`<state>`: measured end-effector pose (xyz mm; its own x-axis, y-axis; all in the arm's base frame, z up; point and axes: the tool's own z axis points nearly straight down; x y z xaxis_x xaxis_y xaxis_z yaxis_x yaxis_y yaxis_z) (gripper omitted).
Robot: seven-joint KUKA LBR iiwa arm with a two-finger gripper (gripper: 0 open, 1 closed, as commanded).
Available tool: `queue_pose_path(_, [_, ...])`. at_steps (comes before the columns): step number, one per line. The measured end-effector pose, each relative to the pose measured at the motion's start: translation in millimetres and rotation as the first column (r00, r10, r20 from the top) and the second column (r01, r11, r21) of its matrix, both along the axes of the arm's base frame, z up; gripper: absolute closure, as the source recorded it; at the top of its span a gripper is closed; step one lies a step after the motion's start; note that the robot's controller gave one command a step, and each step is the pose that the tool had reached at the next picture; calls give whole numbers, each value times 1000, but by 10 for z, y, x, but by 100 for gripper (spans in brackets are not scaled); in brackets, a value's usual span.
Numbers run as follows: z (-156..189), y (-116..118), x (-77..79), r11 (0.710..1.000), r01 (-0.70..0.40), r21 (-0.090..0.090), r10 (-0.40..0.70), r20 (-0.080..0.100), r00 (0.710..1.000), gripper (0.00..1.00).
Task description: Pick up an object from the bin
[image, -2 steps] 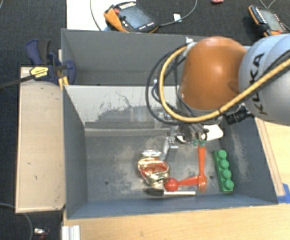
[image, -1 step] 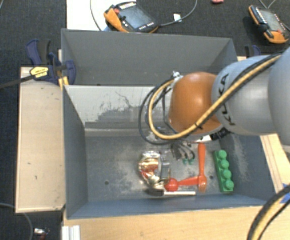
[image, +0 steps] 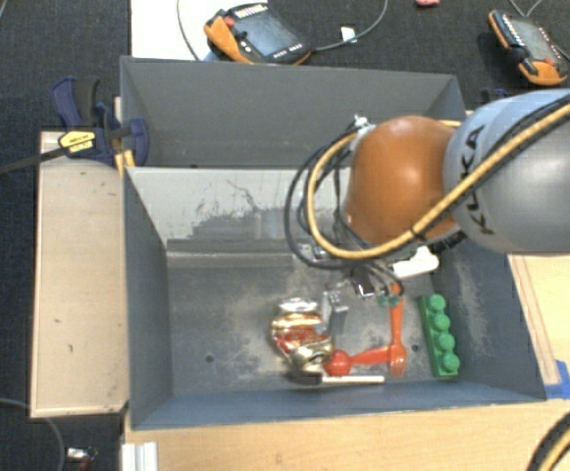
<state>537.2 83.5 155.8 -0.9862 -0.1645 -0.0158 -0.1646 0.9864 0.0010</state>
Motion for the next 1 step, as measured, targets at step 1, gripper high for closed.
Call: queue_pose_path(1, [-569,279,168,1000,0,-1,0,-15,1000,0])
